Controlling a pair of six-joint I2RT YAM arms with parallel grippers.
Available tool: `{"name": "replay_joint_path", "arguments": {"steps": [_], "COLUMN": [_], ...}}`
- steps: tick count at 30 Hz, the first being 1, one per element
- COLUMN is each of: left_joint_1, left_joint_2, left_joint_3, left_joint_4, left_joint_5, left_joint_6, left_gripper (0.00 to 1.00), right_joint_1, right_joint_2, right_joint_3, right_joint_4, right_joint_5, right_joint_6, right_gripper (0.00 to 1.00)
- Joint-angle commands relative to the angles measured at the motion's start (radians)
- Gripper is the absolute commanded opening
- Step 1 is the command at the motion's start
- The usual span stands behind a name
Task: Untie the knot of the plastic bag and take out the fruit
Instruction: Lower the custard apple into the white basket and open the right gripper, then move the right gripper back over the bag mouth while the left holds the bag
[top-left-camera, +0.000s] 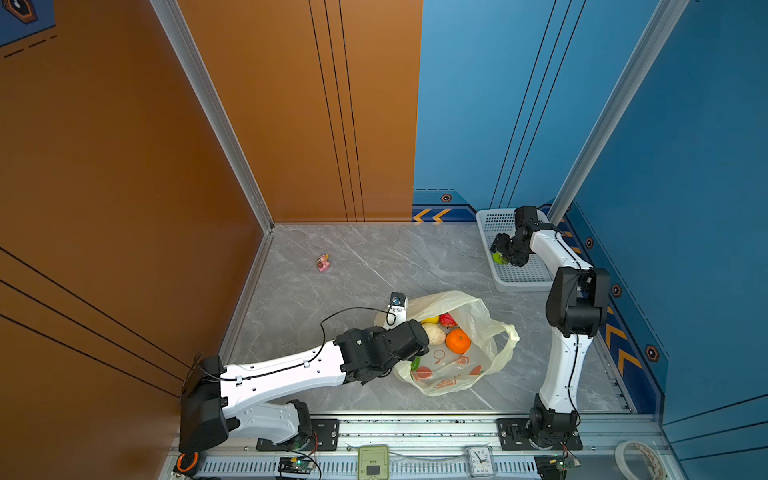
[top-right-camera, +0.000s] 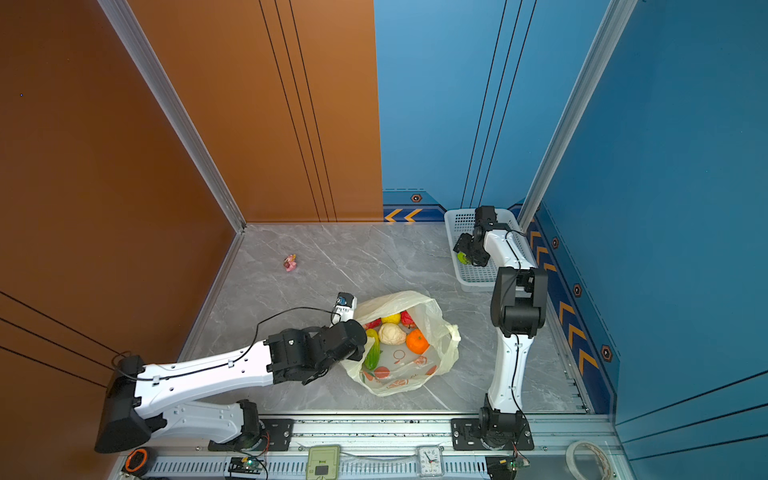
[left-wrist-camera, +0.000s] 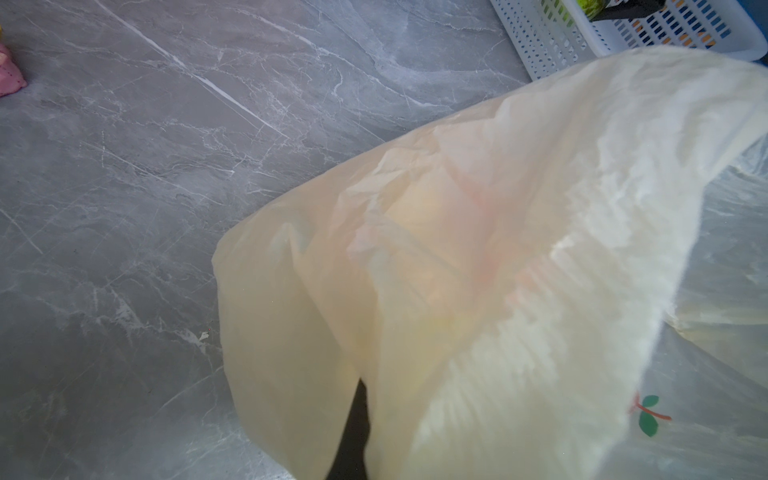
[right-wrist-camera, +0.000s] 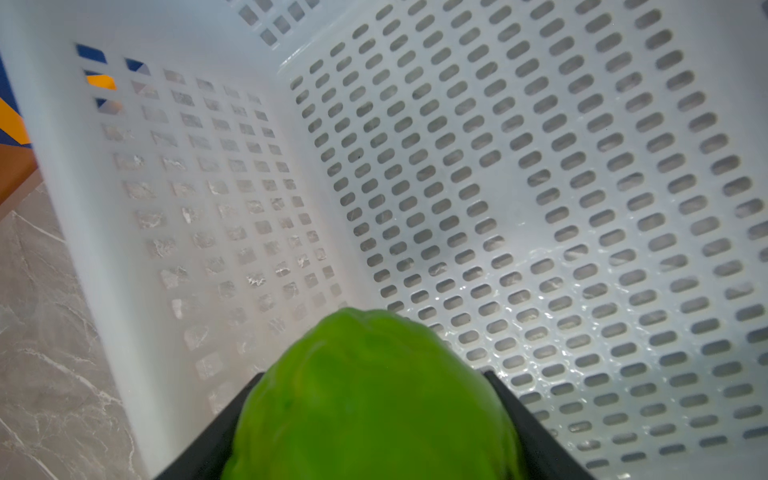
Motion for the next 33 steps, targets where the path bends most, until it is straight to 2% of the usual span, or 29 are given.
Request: {"name": "replay_joint_path", "arguments": {"steps": [1, 11, 18, 25, 29, 33], "left_joint_1": [-0.001, -0.008, -0.015, -0.017, -0.018, -0.018], "left_joint_2": [-0.013, -0.03, -0.038, -0.028, -0.022, -0.02], "left_joint_3": [-0.014, -0.026, -0.036, -0.025, -0.02, -0.016], "left_joint_4": [-0.003, -0.003, -0.005, -0.005, -0.005, -0.006], "left_joint_5": [-0.03, -0.036, -0.04, -0.042, -0.041, -0.039], "left_joint_6": [-0.014, -0.018, -0.026, -0.023, -0.021, -0.023], "left_gripper": [0.0, 0.0, 0.0, 0.0, 0.0, 0.0], "right_joint_1": [0.0, 0.0, 0.004, 0.031, 0.12, 0.281], "right_joint_2": [-0.033, -0.078, -0.188, -0.367, -0.517, -0.653], "right_joint_3": [-0.021, -0.067, -0.085, -0.126, -0.166, -0.183], "right_joint_4": [-0.039, -0.052, -0.072, -0.137, -0.208, -0.319], "right_joint_5": [0.035, 0.035, -0.004, -0.086, -0.1, -0.078], "right_joint_6": [-0.017, -0.025, -0.012, -0.016, -0.046, -0.039], "right_gripper": [0.79, 0.91, 1.0, 1.0, 1.0, 1.0]}}
